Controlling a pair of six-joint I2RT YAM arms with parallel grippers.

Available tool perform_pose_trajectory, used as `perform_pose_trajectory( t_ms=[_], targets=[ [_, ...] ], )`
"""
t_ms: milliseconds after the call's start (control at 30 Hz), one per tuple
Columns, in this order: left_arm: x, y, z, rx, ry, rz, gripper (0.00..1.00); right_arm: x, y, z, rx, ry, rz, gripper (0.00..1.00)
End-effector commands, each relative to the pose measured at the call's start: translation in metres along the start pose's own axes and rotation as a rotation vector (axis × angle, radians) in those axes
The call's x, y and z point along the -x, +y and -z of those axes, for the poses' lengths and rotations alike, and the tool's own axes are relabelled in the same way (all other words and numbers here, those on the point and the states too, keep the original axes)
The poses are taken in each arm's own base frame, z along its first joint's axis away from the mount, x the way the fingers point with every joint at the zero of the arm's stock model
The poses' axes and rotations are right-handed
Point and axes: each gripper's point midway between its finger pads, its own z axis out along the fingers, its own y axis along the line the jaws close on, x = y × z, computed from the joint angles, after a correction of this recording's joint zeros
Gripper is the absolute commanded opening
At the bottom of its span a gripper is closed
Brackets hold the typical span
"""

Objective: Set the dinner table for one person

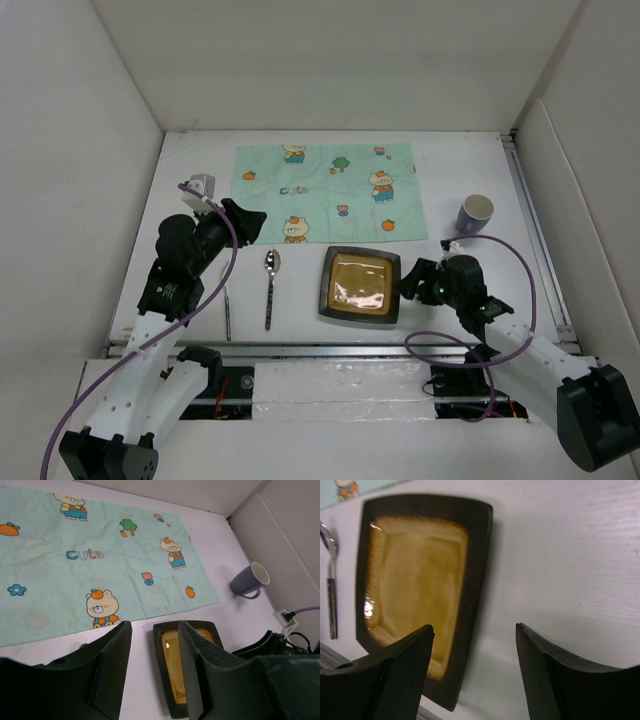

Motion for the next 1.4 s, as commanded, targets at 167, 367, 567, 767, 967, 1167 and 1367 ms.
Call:
perform_pose_trajectory(
  t_ms=[167,367,567,767,967,1167,1367],
  targets=[
    [0.022,-0.017,0.014,-0.063,-0.07,-0.084,0.4,-0.053,0.006,-0.016,0.134,0.198,-0.109,0.68],
    [0.02,-0.017,0.016,-0.057,-0.06,-0.084,0.4,-0.056,0.007,-0.026,0.159,0.206,-0.167,0.62],
    [0.023,-0.016,0.018,-0.048,-0.069,-0.085,0.4,-0.058,0.006,-0.031,0.166,0.212,-0.183,0.5],
    [0.023,-0.013,0.017,-0.031,-0.073,-0.086,0.4,-0.063,0.005,-0.04,0.176,0.222,-0.208,0.14],
    [0.024,-0.011,0.017,-0.022,-0.074,-0.087,0.4,-0.036,0.044,-0.029,0.357,0.184,-0.184,0.0],
    [0.026,-0.012,0.017,-0.021,-0.08,-0.086,0.4,0.066,0.114,0.003,0.446,-0.03,-0.035,0.0],
    [0.027,-0.012,0.018,-0.02,-0.089,-0.085,0.41,0.172,0.177,-0.016,0.586,-0.149,0.029,0.0]
  ],
)
